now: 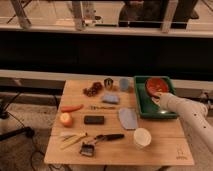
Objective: Stack bowls into tray
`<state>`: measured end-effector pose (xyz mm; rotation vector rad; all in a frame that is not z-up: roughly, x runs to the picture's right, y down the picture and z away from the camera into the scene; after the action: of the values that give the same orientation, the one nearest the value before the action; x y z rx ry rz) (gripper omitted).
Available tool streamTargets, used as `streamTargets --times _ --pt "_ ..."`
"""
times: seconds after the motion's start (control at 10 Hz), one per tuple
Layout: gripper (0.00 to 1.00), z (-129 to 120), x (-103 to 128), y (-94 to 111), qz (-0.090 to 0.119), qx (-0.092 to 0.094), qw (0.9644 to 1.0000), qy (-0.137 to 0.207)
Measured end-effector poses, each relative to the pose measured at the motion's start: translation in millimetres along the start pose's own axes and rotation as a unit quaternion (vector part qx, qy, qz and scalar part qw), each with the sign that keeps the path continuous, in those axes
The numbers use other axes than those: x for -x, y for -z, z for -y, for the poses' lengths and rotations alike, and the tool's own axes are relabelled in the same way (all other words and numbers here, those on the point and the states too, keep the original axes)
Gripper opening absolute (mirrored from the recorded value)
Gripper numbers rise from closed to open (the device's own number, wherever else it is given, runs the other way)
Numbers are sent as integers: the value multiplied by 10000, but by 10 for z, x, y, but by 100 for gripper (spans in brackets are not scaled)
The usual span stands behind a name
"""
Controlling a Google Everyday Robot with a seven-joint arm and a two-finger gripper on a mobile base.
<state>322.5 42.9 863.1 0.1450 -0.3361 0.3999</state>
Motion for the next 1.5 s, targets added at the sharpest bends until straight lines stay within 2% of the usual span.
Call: streamTargets --times 0.1,0.6,0.7,0.9,1.5 --pt "3 -2 1 9 4 -13 10000 27" --pt "50 -45 31 9 74 0 9998 177" --pt "64 -64 20 -9 62 -18 9997 223" --pt "79 -118 -11 -59 17 -13 9996 281" --pt "80 -368 -81 -329 -155 203 9986 458"
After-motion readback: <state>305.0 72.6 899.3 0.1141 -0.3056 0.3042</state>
